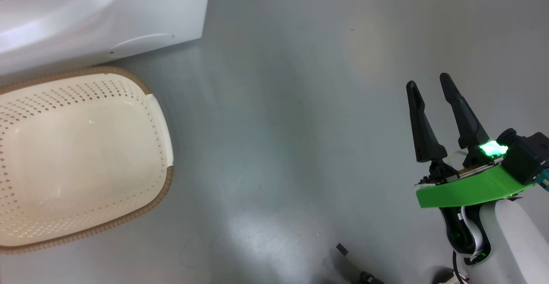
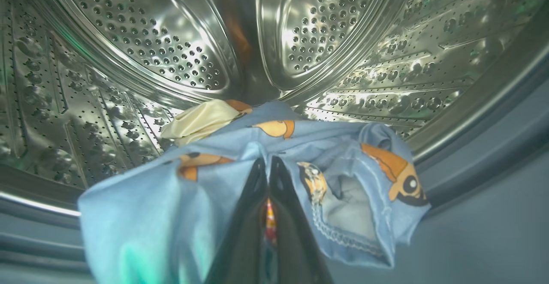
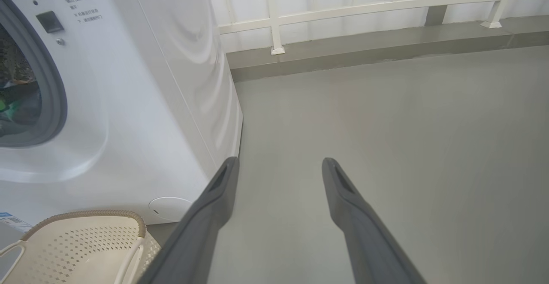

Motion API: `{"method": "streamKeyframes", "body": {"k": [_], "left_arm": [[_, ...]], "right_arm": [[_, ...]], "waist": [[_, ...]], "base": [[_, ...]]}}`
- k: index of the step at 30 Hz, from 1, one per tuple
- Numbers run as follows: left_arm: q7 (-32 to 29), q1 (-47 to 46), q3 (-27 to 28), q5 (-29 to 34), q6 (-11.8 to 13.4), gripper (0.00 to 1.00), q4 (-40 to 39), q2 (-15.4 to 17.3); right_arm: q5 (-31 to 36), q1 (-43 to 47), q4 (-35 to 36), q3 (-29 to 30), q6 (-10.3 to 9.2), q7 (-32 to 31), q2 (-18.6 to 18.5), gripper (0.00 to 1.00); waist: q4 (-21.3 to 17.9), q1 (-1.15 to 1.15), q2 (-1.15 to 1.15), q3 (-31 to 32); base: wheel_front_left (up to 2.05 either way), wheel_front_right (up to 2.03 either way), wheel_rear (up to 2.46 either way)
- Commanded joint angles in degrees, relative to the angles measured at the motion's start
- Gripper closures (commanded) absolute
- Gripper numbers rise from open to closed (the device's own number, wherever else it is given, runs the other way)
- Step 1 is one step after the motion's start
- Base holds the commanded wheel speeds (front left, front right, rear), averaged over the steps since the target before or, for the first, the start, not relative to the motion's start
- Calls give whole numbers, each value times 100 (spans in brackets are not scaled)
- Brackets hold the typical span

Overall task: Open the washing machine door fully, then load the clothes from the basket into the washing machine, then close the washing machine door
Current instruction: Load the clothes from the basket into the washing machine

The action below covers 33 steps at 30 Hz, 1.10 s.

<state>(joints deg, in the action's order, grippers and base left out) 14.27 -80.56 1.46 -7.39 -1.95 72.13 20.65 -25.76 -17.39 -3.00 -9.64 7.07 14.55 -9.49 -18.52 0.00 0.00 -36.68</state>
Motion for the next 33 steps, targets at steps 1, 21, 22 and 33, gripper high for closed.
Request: {"method": "streamKeyframes", "body": {"k": [1,21,22,33], "left_arm": [[-3,-114,-21,32,25,100,-69,269],[-70,222,-88,-222,-131,0,155,113],[-44,274,-81,-248,-155,0,156,86],[71,1100,118,-602,-433,0,-624,-179]], "right_arm": [[-96,95,148,-109,42,45,-75,0],[-65,141,93,-71,42,45,-164,0],[-63,148,89,-66,42,45,-170,0],[-40,193,6,-40,42,45,-329,0]], "waist": [[-11,0,0,26],[233,0,0,542],[259,0,0,588],[527,0,0,1047]], "base": [[0,0,0],[0,0,0],[0,0,0],[0,0,0]]}}
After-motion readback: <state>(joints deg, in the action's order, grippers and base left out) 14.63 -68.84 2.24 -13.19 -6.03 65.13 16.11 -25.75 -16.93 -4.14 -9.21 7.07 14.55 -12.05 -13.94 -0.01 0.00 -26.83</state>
